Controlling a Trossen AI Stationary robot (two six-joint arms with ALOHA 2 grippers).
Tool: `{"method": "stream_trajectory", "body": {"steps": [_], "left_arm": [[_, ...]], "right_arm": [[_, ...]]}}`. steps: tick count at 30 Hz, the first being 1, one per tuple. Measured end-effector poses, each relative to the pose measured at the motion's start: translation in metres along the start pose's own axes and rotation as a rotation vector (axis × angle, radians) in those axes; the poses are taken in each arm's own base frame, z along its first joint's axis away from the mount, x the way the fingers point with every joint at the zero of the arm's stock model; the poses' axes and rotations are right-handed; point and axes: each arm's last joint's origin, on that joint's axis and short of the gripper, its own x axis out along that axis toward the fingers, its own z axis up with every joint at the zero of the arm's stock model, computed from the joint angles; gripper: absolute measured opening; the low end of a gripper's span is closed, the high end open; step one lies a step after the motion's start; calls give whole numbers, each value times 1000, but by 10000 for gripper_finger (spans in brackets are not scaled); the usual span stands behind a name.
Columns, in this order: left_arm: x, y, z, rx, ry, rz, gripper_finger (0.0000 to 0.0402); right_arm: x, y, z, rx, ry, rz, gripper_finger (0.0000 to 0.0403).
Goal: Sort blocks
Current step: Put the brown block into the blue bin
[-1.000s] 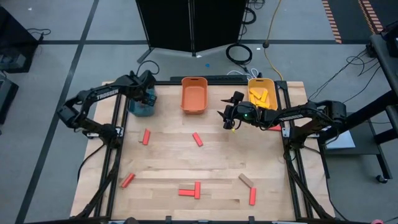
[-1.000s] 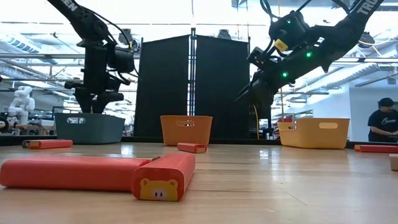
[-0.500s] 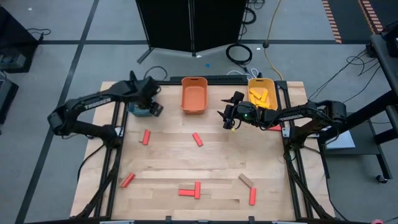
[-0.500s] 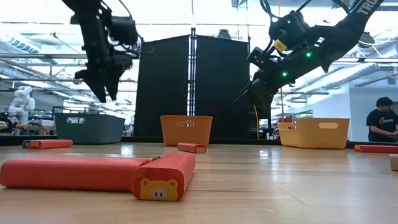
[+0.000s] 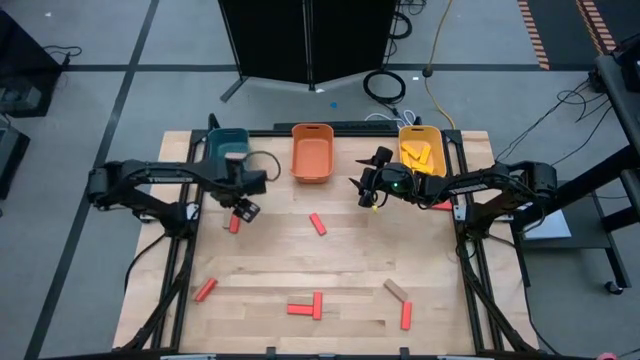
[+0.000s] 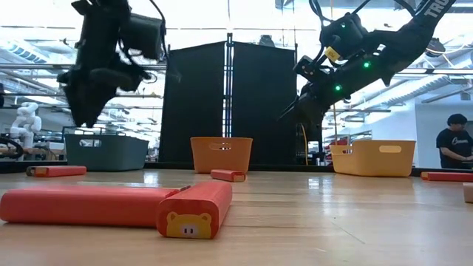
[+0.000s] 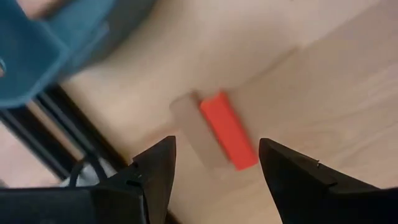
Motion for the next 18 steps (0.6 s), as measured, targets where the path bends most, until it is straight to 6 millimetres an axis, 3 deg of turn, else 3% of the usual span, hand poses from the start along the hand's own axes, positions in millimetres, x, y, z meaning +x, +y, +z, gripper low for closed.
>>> {"method": "stream_trajectory", "body": {"steps": [9, 18], "left_arm": [[52, -8, -9, 15, 198, 140, 228], [58, -13, -7, 37, 175, 119, 228]], "right_arm": [[0, -1, 2, 9, -24, -8, 267], [0, -1, 3, 8, -27, -10, 267]]}}
